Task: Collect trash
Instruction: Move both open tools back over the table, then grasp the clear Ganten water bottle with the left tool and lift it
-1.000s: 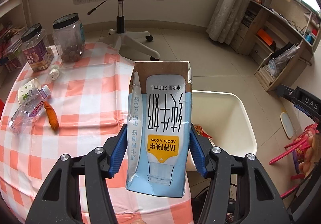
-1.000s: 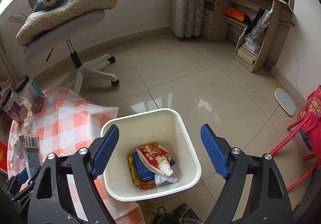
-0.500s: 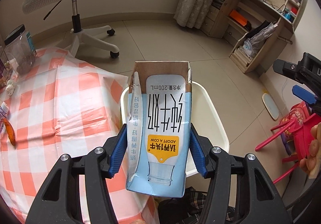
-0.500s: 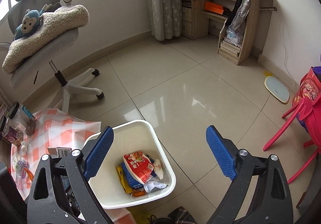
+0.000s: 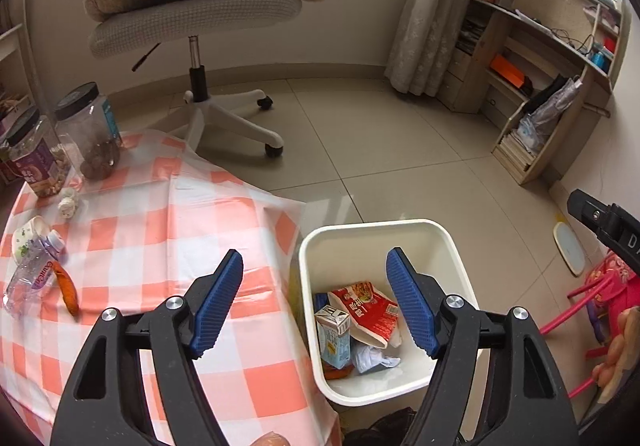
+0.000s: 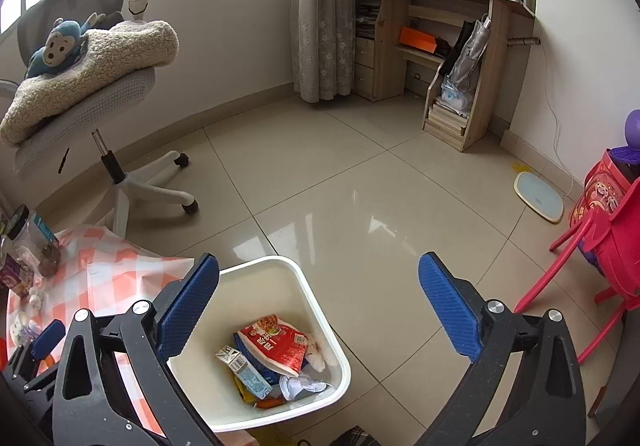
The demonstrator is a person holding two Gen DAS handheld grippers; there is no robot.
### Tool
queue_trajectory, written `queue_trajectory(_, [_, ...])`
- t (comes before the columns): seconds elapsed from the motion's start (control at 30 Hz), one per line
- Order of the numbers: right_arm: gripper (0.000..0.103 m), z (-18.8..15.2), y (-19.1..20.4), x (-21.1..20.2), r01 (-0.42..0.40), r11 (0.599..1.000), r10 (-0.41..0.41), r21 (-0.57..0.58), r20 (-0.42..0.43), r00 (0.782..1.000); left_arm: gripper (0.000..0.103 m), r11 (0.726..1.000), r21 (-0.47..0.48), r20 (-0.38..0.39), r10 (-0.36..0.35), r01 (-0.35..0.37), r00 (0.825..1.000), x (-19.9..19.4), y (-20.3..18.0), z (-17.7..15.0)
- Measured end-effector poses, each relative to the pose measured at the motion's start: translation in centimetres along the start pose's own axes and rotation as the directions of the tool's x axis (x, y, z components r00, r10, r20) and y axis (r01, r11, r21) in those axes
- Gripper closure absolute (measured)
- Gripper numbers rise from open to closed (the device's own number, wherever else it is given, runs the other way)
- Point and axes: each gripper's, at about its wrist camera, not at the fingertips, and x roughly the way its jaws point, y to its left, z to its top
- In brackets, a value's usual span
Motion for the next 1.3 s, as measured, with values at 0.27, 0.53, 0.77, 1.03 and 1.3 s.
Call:
queue_trajectory(0.27, [0.007,-0.9,4.4,-1.3,0.017,0.996,-0.012,-0.083,0.060,0.998,0.015,0.982,-0.073,0.109,0.184,-0.176,0.977,-3.5,4.0,0.2])
queue_trajectory(0.53, [0.007,-2.5,10.4,-1.9,-0.037,0.980,0.044,-0.198,0.030,0.999,0.014,0.963,-0.145,0.060,0.239,-0.228,0.969,-3.6,9.4,-0.4])
queue_trajectory(0.77, [0.007,-3.9,16.0,-2.2,-0.083,0.960,0.085,-0.269,-0.005,0.996,0.014,0.941,-0.171,0.018,0.298,-0.291,0.954,-4.0,13.9,-0.8])
queue_trajectory(1.03, [0.007,-5.8,21.5,-2.8,-0.160,0.937,0.152,-0.310,-0.050,0.987,0.014,0.898,-0.207,-0.066,0.383,-0.388,0.921,-3.5,20.8,-1.3])
queue_trajectory(1.3, [0.007,-7.2,25.8,-2.6,-0.228,0.912,0.202,-0.342,-0.110,0.973,0.014,0.849,0.043,-0.224,0.523,-0.527,0.823,1.4,28.8,-1.6])
